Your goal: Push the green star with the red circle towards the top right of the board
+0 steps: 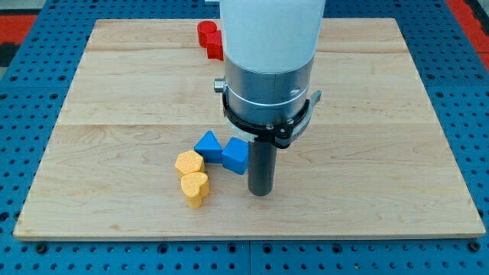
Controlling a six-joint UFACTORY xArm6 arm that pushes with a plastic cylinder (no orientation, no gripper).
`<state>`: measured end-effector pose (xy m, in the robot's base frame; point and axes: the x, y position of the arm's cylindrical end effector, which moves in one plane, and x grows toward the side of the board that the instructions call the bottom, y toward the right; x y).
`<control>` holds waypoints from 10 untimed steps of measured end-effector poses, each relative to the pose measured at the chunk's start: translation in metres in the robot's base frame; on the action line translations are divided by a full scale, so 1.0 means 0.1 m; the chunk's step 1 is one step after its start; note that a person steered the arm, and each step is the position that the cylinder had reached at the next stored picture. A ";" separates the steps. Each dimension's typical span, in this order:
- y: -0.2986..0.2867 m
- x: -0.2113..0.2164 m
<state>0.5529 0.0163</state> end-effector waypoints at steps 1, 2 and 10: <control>0.00 0.00; 0.04 0.02; -1.15 -3.12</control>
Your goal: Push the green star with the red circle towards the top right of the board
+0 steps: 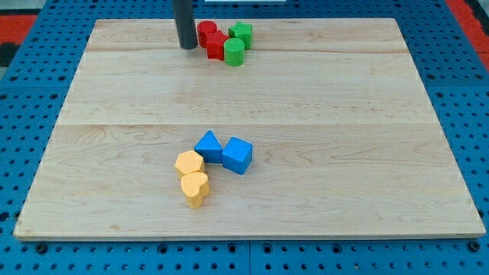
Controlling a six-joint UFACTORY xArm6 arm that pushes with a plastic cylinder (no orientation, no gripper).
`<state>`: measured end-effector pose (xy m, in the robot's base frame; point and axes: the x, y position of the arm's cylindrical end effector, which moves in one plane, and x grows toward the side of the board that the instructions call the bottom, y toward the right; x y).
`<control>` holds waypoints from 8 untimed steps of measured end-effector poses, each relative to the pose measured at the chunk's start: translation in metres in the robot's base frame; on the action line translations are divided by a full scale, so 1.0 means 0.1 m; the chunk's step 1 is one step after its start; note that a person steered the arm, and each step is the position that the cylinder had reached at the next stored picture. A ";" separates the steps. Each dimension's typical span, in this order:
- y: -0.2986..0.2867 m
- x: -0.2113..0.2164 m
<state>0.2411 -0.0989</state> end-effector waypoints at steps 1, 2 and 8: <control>0.09 -0.24; 0.79 -0.22; 1.62 0.52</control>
<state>0.2934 0.0634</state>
